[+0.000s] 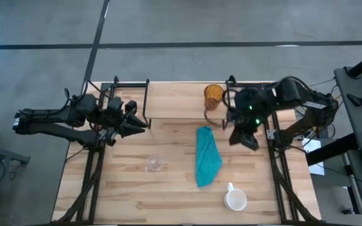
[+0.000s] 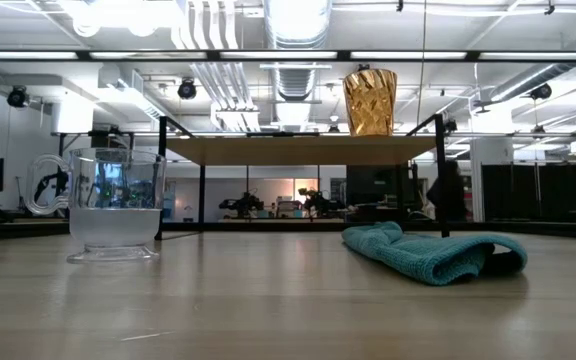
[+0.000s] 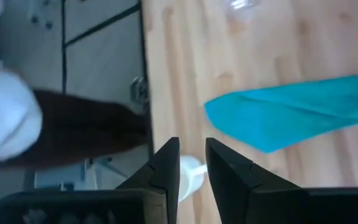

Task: Stack small to large cups/mugs on shelf
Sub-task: Put the white mug on the shelf

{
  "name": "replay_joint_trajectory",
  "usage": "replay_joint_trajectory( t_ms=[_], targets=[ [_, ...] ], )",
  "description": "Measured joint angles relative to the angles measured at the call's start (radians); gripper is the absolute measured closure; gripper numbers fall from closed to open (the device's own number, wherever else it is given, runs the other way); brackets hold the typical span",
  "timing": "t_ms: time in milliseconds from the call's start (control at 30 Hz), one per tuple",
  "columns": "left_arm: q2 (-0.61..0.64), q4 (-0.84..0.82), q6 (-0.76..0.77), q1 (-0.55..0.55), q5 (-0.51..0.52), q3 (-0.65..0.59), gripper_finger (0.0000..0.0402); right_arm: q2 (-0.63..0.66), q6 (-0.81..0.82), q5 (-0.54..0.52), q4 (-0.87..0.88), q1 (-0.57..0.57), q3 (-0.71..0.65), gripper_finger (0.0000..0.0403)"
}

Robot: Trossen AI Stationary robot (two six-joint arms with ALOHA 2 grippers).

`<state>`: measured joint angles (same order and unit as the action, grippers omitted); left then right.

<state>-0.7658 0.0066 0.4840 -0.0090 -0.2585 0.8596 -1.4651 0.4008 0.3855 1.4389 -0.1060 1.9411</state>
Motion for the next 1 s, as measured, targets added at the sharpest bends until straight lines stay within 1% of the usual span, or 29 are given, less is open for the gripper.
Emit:
replay_joint_trajectory(
  t_ms=[100,233,333,433,467,633,733,800,933,1000],
  targets=[
    [-0.025,0.033,0.056,0.000,0.000,0.000,0.0316,0.000,0.000,0.000,-0.004,-0.077,0.000,0.0330],
    [-0.072,0.038,0.060,-0.001,-0.003,0.000,0.0316,-0.016,0.000,-0.001,-0.033,-0.163,0.000,0.0330],
    [-0.130,0.038,0.060,-0.001,-0.007,0.000,0.0316,-0.030,0.000,-0.001,-0.066,-0.209,0.000,0.0330],
    [-0.194,0.042,0.061,-0.002,-0.049,0.000,0.0316,-0.042,0.007,-0.002,-0.098,-0.238,0.000,0.0330],
    [-0.218,0.047,0.061,-0.008,-0.060,0.007,0.0316,-0.045,0.026,-0.004,-0.102,-0.249,-0.003,0.0330],
    [-0.311,0.185,0.060,-0.027,-0.123,0.054,0.0316,-0.080,0.185,-0.024,-0.106,-0.279,-0.029,0.0330],
    [-0.338,0.228,0.060,-0.027,-0.137,0.091,0.0316,-0.114,0.224,-0.030,-0.061,-0.297,-0.044,0.0330],
    [-0.347,0.224,0.059,-0.027,-0.138,0.117,0.0316,-0.143,0.223,-0.030,-0.036,-0.314,-0.053,0.0330],
    [-0.340,0.225,0.052,-0.027,-0.138,0.156,0.0316,-0.198,0.215,-0.029,-0.023,-0.339,-0.085,0.0329],
    [-0.330,0.225,0.051,-0.027,-0.141,0.168,0.0316,-0.222,0.225,-0.023,-0.019,-0.348,-0.108,0.0322]
  ],
)
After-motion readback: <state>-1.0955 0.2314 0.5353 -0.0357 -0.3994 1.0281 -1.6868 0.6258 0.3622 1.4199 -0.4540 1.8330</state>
